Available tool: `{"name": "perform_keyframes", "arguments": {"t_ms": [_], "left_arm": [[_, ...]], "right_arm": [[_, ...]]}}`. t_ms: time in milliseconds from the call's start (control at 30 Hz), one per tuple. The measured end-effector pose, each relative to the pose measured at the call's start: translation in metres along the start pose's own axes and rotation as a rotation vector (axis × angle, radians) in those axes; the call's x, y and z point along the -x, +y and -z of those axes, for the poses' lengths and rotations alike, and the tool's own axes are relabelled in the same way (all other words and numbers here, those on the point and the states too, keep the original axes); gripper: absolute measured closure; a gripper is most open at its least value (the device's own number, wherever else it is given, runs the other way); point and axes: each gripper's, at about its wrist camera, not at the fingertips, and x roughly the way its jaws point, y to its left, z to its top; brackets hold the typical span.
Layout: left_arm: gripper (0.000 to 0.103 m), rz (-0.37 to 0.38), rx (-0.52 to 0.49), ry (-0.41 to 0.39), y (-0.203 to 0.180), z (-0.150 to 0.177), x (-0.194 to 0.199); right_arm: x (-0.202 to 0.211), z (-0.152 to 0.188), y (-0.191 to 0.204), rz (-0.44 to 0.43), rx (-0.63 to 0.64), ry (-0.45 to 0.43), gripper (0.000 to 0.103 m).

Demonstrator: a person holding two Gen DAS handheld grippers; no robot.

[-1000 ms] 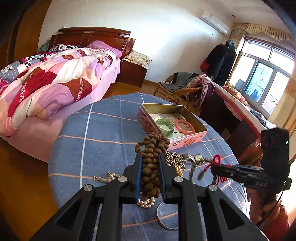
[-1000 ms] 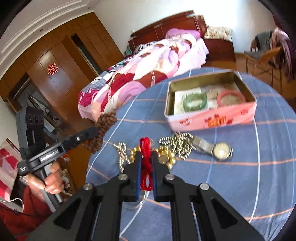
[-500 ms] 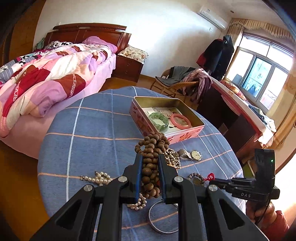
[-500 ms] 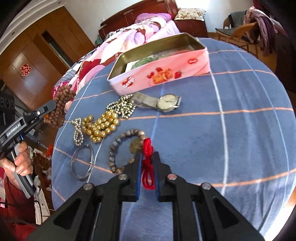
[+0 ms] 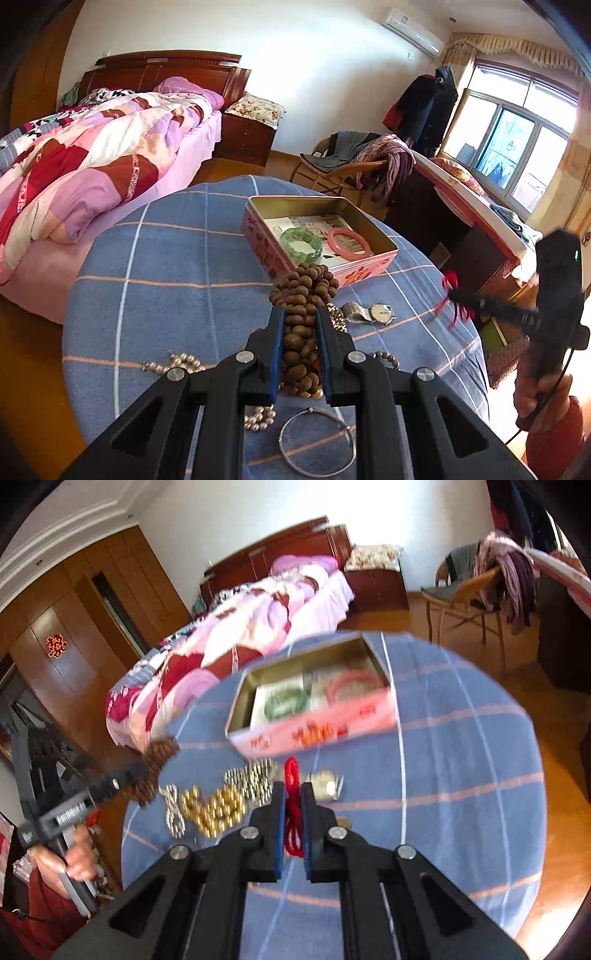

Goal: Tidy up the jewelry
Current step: 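Lower both bracelets into the pink tin and open both tools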

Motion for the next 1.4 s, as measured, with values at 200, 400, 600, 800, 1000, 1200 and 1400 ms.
{"name": "perform_keyframes", "arguments": {"t_ms": [200,400,600,800,1000,1200,1400], "left_arm": [[0.087,0.022,-0.025,-0.03,-0.014,-0.023,-0.016],[0.087,0.016,-0.065,-0.048,-0.028,-0.051,-0.053],[0.087,-0.031,-0.103,-0.006,-0.034,-0.066,-0.1],[0.087,-0.067,-0.106,0.056,-0.033,-0.071,-0.138],[0.086,-0.109,-0.123,0.105,-0.035,-0.068,-0.156],[0.043,-0.114,-0.104,0.075,-0.036,-0.07,-0.138],[0.043,-0.157,-0.147,0.063,-0.033,-0.055,-0.104]], "right_arm": [[-0.007,-0.043,0.007,0.003,0.023,-0.091,0.092],[-0.032,-0.079,0.005,0.007,0.012,-0.155,0.092],[-0.082,-0.087,-0.02,0.003,-0.067,-0.106,0.092],[-0.114,-0.087,-0.032,0.026,-0.079,-0.048,0.091],[-0.118,-0.083,-0.045,0.039,-0.109,-0.035,0.061],[-0.087,-0.077,-0.04,0.084,-0.108,-0.091,0.056],[-0.062,-0.051,-0.041,0.137,-0.13,-0.091,0.056]]}}
